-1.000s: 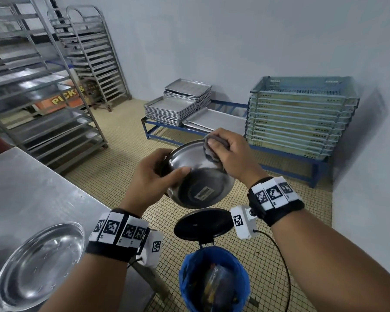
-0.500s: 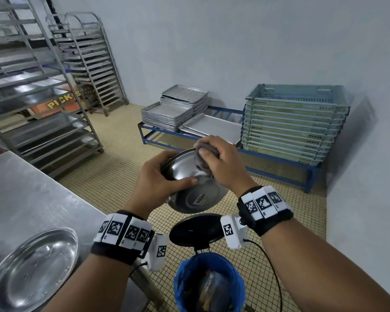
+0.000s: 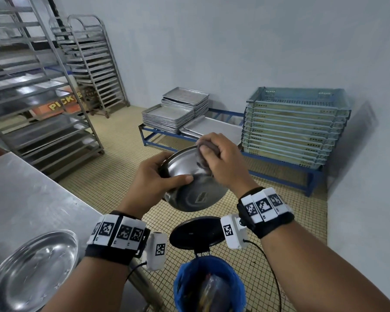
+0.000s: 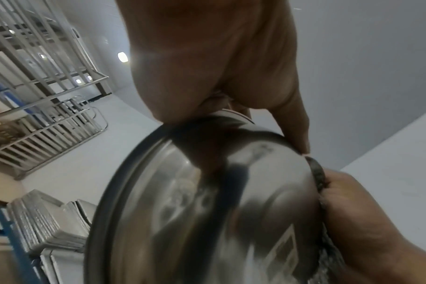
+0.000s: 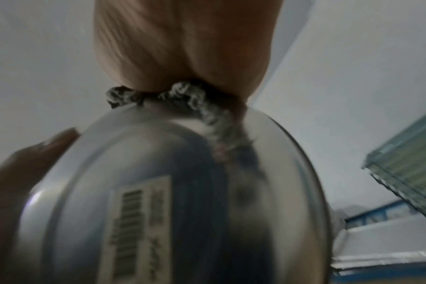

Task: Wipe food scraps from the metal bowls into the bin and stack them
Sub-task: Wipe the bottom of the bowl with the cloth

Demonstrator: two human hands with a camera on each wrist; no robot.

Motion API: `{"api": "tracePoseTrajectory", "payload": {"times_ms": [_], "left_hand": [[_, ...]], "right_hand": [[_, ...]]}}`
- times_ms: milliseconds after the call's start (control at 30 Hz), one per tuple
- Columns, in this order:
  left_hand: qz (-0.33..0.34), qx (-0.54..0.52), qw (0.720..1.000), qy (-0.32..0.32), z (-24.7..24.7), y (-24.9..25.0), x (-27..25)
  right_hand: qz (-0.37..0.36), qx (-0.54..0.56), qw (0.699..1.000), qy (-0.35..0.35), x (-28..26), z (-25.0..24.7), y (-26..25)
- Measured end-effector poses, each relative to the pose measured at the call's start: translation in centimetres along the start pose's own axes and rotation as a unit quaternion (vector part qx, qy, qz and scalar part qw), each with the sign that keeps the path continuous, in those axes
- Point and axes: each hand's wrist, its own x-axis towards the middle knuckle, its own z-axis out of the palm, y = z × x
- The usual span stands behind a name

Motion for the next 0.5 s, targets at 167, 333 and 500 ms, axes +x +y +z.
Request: {"api": "tracePoseTrajectory", "payload": {"times_ms": [167, 333, 500], "left_hand": [[-0.001, -0.077, 0.996, 0.049, -0.4, -0.8, -0.3], [-0.003, -0.079, 0.996, 0.051, -0.1, -1.1, 0.0], [-0.012, -0.114, 0.992, 0.058, -0.3, -1.5, 0.2]], "right_hand": [[0.074, 0.053, 0.995, 0.029, -0.5, -0.4, 1.2], [0.050, 0.035, 0.998, 0.011, -0.2, 0.1, 0.8], [0.099, 0.085, 0.991, 0.034, 0.3, -0.2, 2.2]]}}
